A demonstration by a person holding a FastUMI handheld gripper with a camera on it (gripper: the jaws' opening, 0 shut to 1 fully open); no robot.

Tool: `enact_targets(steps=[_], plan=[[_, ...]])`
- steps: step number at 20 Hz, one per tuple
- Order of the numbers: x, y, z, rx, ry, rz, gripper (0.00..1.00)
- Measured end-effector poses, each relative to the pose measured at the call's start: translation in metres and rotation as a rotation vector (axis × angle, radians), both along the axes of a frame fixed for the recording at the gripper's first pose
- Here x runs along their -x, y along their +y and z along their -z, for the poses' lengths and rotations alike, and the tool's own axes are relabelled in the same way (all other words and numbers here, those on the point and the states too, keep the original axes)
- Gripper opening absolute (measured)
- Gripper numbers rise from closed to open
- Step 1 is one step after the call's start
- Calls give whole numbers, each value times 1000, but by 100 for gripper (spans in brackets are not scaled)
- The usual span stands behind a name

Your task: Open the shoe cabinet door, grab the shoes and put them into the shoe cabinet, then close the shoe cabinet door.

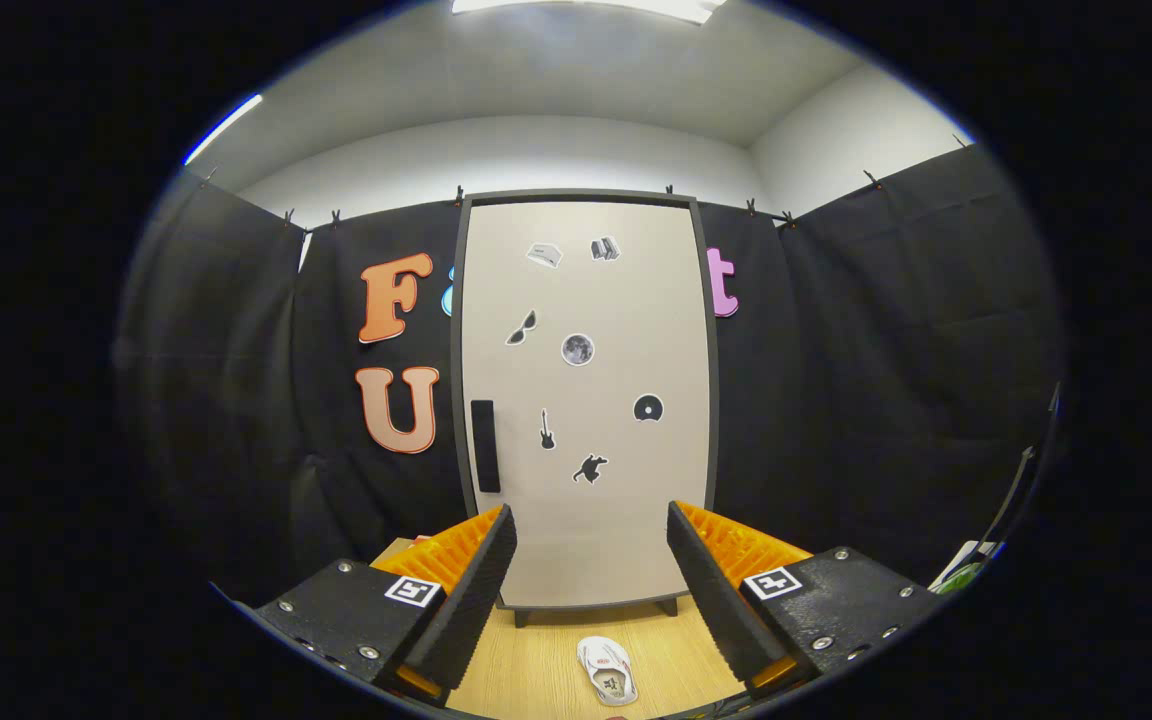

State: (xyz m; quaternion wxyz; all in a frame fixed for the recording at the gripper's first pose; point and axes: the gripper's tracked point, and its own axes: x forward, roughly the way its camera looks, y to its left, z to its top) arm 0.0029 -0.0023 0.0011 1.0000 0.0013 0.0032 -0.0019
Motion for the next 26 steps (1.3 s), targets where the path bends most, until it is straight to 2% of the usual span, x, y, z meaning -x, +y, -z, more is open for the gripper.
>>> enact_targets(steps=[18, 26], plan=[[2, 2, 6, 9, 20, 10, 95], [-10, 24, 8, 1, 29, -24, 94]])
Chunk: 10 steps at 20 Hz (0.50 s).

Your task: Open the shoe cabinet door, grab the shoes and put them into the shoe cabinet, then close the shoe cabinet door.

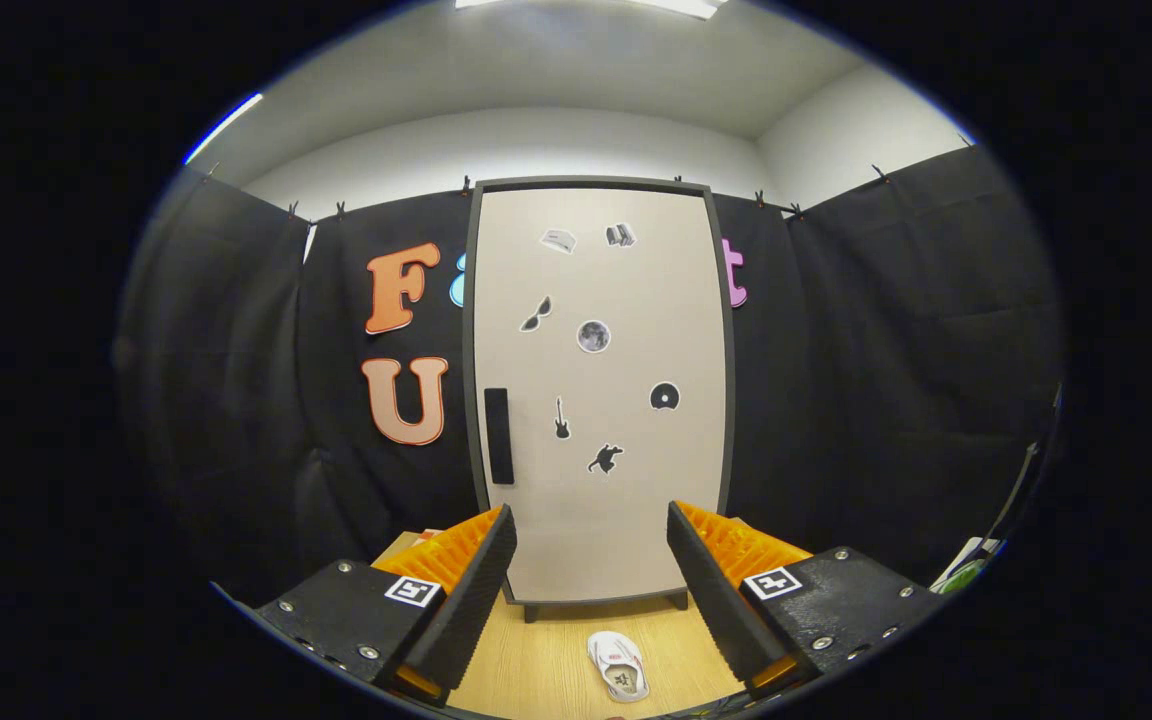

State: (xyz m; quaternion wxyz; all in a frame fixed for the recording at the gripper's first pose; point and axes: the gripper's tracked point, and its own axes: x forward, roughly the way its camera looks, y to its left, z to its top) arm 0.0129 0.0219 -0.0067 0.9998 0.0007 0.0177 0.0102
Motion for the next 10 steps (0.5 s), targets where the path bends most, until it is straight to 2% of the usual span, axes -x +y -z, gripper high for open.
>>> enact_targets(steps=[5, 10], plan=[[-24, 30, 1, -4, 2, -52, 95], [-65, 64, -1, -14, -2, -105, 95]])
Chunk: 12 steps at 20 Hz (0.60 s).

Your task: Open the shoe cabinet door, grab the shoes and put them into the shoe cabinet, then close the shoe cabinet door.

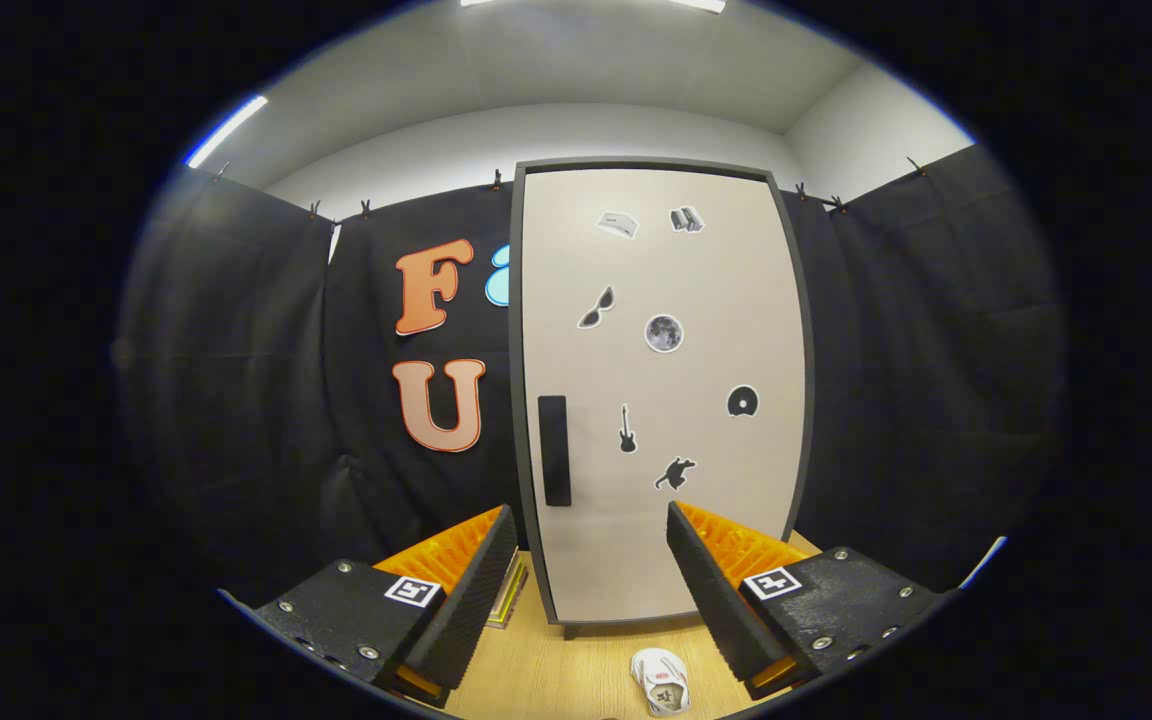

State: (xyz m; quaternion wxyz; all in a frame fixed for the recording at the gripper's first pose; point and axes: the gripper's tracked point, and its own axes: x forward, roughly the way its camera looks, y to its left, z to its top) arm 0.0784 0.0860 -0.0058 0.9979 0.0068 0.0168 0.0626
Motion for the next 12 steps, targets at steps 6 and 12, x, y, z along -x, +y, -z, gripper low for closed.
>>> enact_targets(steps=[6, 12], plan=[[-59, 32, 2, 7, -8, -27, 94], [-114, 52, 9, 19, 0, -32, 94]])
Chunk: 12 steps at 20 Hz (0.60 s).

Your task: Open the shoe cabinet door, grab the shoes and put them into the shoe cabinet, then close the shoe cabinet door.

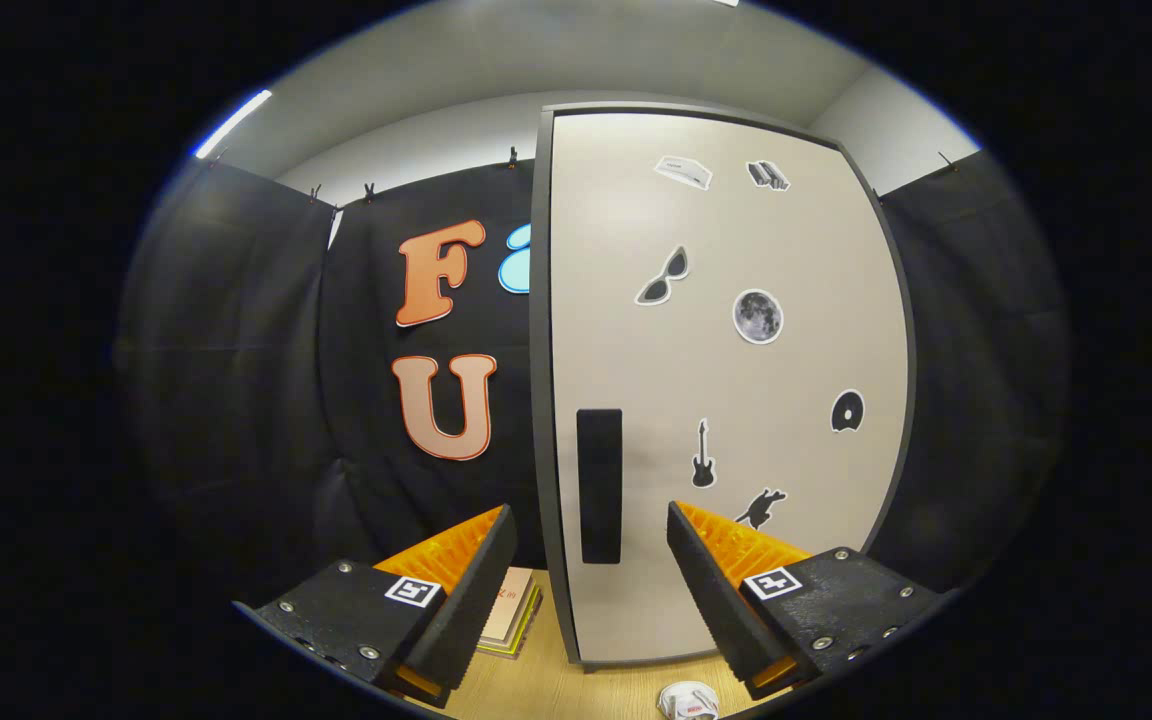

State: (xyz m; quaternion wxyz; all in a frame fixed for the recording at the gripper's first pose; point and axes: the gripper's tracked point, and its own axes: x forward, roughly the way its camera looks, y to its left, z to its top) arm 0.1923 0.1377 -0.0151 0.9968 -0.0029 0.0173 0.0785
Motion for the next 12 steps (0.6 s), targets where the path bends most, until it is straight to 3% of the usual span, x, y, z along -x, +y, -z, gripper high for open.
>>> enact_targets(steps=[8, 12], plan=[[-57, 0, 18, -8, 34, 39, 94], [-65, -1, 22, 1, 22, 47, 81]])
